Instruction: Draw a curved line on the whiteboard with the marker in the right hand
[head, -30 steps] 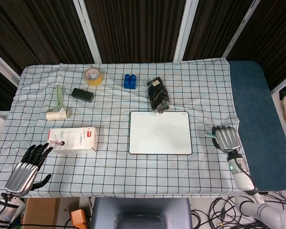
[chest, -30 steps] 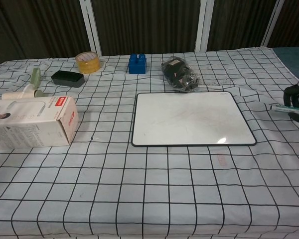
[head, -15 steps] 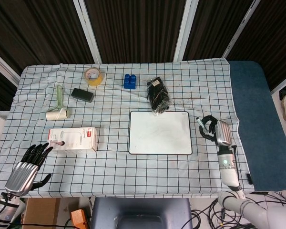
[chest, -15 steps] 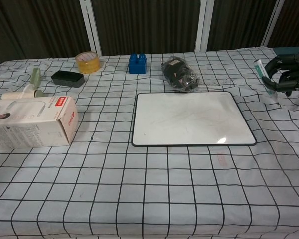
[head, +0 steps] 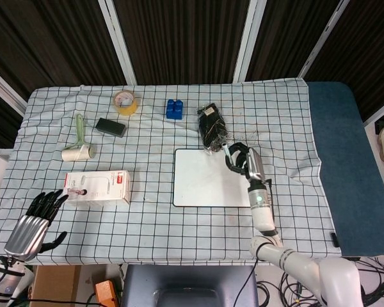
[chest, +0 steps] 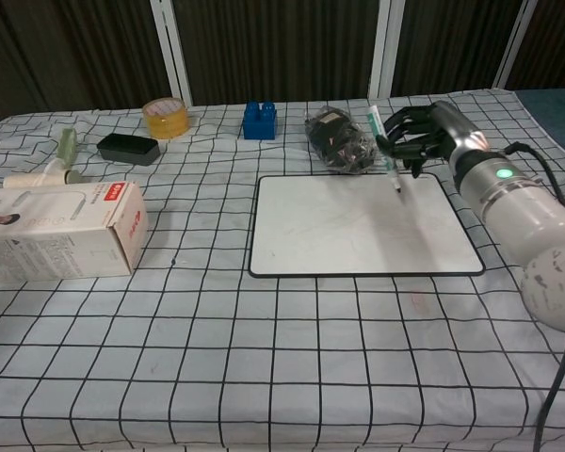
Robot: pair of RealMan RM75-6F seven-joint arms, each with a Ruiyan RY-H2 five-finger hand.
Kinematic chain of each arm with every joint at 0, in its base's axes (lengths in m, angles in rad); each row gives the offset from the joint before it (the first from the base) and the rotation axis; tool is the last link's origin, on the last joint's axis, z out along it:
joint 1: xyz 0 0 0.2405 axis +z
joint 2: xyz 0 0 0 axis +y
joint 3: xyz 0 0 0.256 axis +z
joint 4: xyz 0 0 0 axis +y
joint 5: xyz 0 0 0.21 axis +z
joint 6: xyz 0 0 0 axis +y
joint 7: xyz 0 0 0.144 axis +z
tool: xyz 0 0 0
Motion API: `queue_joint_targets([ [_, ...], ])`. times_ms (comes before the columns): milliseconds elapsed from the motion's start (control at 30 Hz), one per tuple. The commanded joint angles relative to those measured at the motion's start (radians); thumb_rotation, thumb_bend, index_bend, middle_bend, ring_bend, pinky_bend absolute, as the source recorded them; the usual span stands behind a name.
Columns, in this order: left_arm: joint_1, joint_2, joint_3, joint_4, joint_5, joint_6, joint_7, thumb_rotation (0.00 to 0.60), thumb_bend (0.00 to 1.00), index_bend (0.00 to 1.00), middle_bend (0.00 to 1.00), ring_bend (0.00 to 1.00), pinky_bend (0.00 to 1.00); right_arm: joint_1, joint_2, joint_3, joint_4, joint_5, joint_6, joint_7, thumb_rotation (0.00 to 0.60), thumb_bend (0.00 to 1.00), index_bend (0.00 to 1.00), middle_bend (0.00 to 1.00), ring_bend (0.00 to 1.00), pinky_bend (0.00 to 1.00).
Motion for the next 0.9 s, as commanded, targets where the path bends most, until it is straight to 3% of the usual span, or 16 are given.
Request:
queue_joint_targets([
  [33,-0.001,0.001,0.000,0.000,-0.002,-0.002,-0.002,0.600,0.30,0.00,0.00,0.00,0.00,0.030,-0.035,0.002,0.031,0.006,-0.014,-0.039,0.600,0.40,1.00,0.72,0.69,0.73],
  [300,0.001,0.004,0.001,-0.001,0.001,0.003,-0.005,0.600,0.30,0.00,0.00,0.00,0.00,0.049,-0.080,-0.009,0.075,0.008,-0.031,-0.058,0.600,0.39,1.00,0.73,0.70,0.73],
  [900,0.002,0.005,0.005,-0.004,0.010,0.008,0.000,0.600,0.30,0.00,0.00,0.00,0.00,0.013,-0.068,-0.057,0.080,-0.023,-0.034,-0.067,0.600,0.39,1.00,0.73,0.70,0.74],
])
